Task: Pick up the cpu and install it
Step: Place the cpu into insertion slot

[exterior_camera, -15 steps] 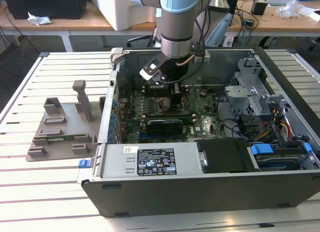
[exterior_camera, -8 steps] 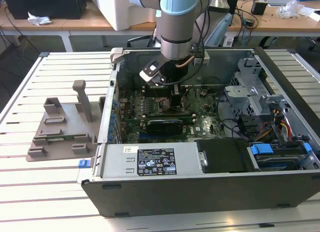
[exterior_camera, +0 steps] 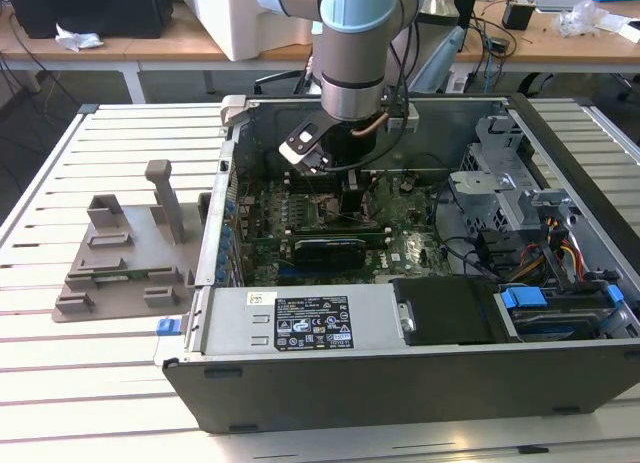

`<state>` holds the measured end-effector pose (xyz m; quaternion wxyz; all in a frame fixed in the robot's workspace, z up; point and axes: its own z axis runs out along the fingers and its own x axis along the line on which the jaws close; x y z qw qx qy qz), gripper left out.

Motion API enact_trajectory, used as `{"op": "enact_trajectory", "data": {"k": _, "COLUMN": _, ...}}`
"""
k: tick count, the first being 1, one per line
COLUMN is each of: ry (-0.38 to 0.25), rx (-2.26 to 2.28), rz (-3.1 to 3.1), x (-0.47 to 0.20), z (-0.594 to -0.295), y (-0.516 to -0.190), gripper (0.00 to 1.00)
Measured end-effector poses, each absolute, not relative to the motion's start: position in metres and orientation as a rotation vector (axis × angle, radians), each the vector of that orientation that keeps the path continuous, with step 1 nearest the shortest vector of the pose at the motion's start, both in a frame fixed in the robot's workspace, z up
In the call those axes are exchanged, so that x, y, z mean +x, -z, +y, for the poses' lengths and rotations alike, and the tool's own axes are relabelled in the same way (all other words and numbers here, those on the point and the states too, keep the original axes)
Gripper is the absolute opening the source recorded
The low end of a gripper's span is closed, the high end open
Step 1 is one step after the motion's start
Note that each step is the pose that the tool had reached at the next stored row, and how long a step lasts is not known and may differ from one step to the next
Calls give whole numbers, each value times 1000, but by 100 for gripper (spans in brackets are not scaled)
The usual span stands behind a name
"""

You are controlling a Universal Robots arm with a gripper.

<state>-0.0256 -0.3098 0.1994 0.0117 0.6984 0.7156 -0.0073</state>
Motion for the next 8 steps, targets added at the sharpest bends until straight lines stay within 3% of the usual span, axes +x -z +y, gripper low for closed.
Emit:
{"op": "enact_trajectory", "data": {"k": 3, "ry": 23, "rx": 2178, "rz": 2231, "x": -26, "z": -310, "y": -199, "gripper": 56}}
{"op": "enact_trajectory", "data": {"k": 4, "ry": 23, "rx": 2178, "rz": 2231, "x": -26, "z": -310, "y": -199, "gripper": 62}}
{"op": "enact_trajectory", "data": {"k": 8, "ry": 23, "rx": 2178, "rz": 2232, "x": -25, "z": -310, "y": -213, "gripper": 62}}
